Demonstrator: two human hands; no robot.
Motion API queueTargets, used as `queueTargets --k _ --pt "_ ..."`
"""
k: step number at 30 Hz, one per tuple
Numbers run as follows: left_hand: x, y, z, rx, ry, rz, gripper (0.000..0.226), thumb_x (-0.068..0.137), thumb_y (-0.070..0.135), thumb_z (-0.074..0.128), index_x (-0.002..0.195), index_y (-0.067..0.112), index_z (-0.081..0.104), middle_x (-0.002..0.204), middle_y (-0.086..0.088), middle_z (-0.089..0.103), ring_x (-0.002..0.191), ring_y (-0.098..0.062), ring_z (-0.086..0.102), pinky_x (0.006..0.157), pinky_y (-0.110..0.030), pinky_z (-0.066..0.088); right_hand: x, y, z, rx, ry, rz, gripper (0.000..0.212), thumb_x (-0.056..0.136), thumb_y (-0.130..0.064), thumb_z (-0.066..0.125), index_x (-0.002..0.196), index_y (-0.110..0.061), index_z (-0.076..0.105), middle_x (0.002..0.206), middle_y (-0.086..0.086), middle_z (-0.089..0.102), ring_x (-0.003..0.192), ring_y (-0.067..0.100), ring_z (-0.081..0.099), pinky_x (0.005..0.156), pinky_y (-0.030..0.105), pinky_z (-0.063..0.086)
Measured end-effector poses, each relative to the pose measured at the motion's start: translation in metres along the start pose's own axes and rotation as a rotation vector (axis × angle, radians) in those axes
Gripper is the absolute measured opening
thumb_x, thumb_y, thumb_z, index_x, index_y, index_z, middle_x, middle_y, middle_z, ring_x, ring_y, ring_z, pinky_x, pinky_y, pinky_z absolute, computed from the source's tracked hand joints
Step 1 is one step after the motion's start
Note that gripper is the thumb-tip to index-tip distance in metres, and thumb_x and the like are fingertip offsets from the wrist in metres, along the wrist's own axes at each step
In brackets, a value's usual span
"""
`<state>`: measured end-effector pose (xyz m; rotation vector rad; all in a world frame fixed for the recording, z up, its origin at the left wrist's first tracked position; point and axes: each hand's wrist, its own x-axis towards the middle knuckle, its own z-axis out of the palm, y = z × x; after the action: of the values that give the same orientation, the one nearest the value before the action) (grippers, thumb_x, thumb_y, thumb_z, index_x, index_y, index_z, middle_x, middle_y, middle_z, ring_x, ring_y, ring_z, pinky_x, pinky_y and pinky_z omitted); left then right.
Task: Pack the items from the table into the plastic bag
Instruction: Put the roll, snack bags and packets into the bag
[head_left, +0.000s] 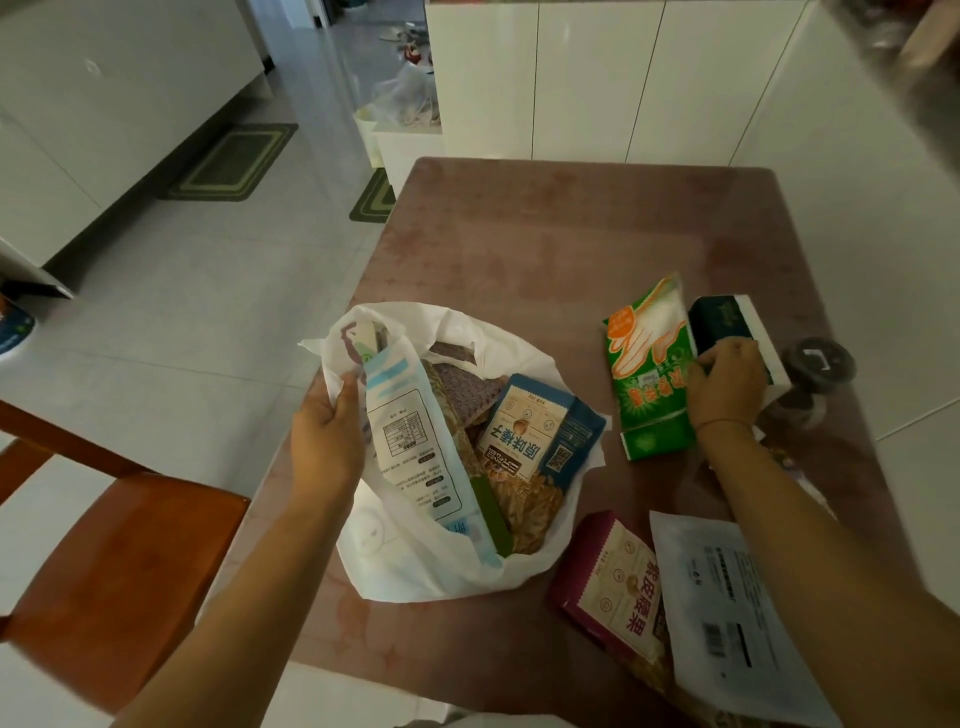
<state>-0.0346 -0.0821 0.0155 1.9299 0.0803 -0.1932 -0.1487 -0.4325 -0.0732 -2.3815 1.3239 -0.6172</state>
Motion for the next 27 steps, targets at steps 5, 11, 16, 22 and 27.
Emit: queueTargets --k 5,11,16,22,27 --pt "0.001 0.001 0.002 0.011 -0.009 -0.010 0.037 0.096 0.043 0.040 0.115 0.018 0.059 0.095 0.000 0.069 0.080 -0.017 0.068 0.061 -0.028 0.053 -0.015 -0.007 0.001 0.309 -0.252 0.154 0.025 0.091 -0.007 0.051 0.113 0.003 0.044 0.115 0.026 0.056 0.104 0.039 0.055 0.078 0.037 0.040" --pt "0.000 0.001 0.000 0.019 -0.005 -0.019 0.038 0.096 0.044 0.040 0.117 0.019 0.059 0.098 -0.001 0.069 0.080 -0.017 0.068 0.060 -0.026 0.051 -0.028 -0.003 0.041 0.595 -0.586 0.551 0.052 0.084 -0.013 0.067 0.129 0.002 0.047 0.130 0.022 0.055 0.114 0.036 0.056 0.097 0.044 0.046" --pt "-0.001 0.003 -0.004 0.011 -0.008 -0.028 0.035 0.097 0.043 0.039 0.115 0.020 0.059 0.092 0.004 0.068 0.079 -0.015 0.067 0.059 -0.026 0.051 -0.027 -0.012 0.046 0.472 -0.441 0.492 0.032 0.092 -0.010 0.050 0.123 -0.001 0.054 0.127 0.022 0.056 0.112 0.038 0.055 0.095 0.045 0.045" --pt "0.000 0.000 -0.009 -0.030 0.002 -0.063 0.035 0.097 0.043 0.040 0.116 0.022 0.059 0.099 -0.001 0.070 0.086 -0.022 0.069 0.078 -0.045 0.057 -0.029 -0.068 -0.040 0.654 0.003 0.135 0.034 0.096 -0.014 0.044 0.128 -0.004 0.049 0.125 0.015 0.057 0.110 0.026 0.055 0.093 0.037 0.045" --pt "0.002 -0.002 -0.009 -0.084 -0.017 -0.042 0.035 0.097 0.043 0.040 0.114 0.020 0.061 0.097 -0.002 0.071 0.086 -0.022 0.070 0.076 -0.043 0.059 -0.095 -0.127 -0.069 0.972 -0.328 -0.009 0.009 0.095 -0.017 0.051 0.097 -0.024 0.056 0.090 -0.014 0.063 0.078 -0.001 0.062 0.070 0.022 0.052"
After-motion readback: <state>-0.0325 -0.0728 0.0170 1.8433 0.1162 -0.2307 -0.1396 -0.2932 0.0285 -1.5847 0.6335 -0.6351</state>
